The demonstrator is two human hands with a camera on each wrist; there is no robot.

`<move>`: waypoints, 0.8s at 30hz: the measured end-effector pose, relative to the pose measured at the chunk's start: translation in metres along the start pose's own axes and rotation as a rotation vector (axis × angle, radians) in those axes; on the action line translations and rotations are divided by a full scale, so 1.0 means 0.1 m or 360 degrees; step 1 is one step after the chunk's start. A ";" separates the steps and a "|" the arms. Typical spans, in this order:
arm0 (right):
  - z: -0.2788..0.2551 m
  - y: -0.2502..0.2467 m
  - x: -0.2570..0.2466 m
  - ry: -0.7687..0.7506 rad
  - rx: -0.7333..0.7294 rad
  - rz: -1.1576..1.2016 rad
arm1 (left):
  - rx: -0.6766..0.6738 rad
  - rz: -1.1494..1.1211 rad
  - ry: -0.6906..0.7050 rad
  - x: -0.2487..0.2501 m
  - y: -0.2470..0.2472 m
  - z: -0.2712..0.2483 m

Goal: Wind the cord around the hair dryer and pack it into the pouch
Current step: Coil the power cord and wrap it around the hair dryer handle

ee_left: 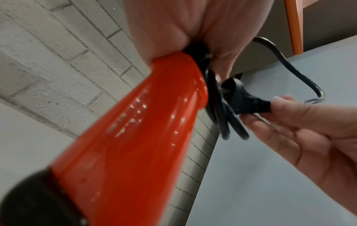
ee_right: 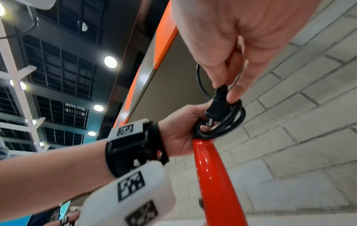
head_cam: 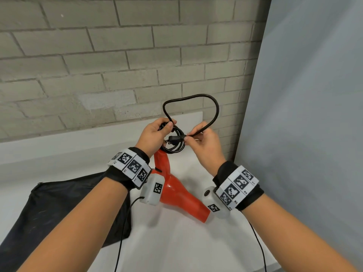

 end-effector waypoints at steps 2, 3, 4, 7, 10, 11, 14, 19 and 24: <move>0.01 0.03 0.01 -0.0012 0.0033 -0.0086 | -0.0011 0.0007 -0.0005 0.00 -0.01 0.00; 0.01 0.05 0.01 -0.0027 0.0045 -0.0147 | -0.0024 0.0012 -0.0003 0.00 0.00 -0.01; 0.01 0.07 0.01 -0.0037 0.0046 -0.0226 | -0.0043 0.0020 -0.0003 0.00 0.01 -0.01; 0.00 0.17 -0.03 -0.0118 0.0034 -0.0495 | -0.0105 0.0071 -0.0003 0.00 0.05 0.00; 0.07 0.21 0.02 -0.0098 0.0104 -0.0556 | -0.0161 0.0078 0.0018 -0.01 0.05 0.01; 0.11 0.22 0.05 -0.0011 0.0058 -0.0505 | -0.0176 0.0074 0.0027 0.00 0.06 0.00; 0.20 0.25 0.13 0.0071 -0.0244 -0.0363 | -0.0217 0.0061 0.0060 0.00 0.06 0.00; 0.17 0.16 0.34 0.0131 -0.0661 -0.0437 | -0.0177 -0.0017 0.0101 -0.05 -0.02 0.02; 0.11 -0.15 0.76 0.0579 -0.0807 -0.0798 | -0.0139 -0.0182 0.0060 -0.05 -0.05 0.06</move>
Point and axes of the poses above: each hand's wrist, its own z-axis towards the middle knuckle, its own y-axis out of the palm, x = y × z, the point moved 2 cm from there along z, towards the middle knuckle, and after that the axes turned 13 degrees about -x, right-handed, at the moved point
